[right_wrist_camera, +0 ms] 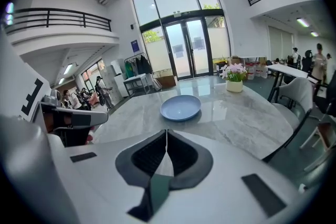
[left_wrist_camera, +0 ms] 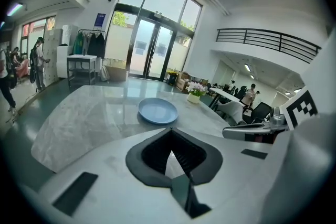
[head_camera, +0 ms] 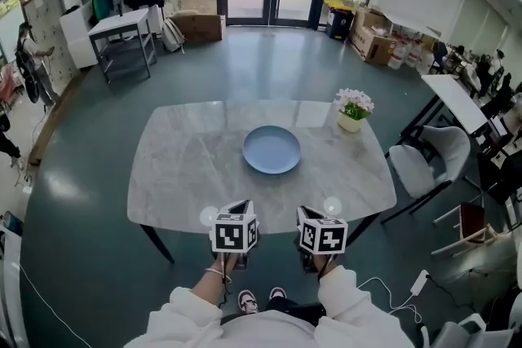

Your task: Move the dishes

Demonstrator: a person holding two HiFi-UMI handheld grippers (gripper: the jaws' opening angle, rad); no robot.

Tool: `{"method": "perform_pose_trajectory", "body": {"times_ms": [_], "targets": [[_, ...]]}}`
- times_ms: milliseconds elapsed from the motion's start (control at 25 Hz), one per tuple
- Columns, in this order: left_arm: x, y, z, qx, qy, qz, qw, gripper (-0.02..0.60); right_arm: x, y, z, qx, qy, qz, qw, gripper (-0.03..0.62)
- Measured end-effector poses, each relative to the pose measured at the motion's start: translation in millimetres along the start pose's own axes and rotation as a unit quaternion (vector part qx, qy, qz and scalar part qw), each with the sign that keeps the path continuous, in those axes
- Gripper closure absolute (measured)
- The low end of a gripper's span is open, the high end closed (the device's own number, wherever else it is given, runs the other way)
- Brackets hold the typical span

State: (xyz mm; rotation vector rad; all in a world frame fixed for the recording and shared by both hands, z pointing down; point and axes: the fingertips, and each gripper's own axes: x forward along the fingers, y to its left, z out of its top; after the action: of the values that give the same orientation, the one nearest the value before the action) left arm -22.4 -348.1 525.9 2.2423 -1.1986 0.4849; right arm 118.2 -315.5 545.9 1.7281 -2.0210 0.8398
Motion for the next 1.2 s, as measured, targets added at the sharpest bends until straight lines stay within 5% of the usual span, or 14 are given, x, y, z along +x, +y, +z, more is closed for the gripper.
{"method": "perform_pose_trajectory", "body": {"times_ms": [1200], "targets": [[-11.0, -14.1, -10.5, -0.041, -0.009, 0.056, 0.9975, 0.575, -16.3, -22.2, 15.9, -0.048, -0.014, 0.039, 0.998, 0.539]]}}
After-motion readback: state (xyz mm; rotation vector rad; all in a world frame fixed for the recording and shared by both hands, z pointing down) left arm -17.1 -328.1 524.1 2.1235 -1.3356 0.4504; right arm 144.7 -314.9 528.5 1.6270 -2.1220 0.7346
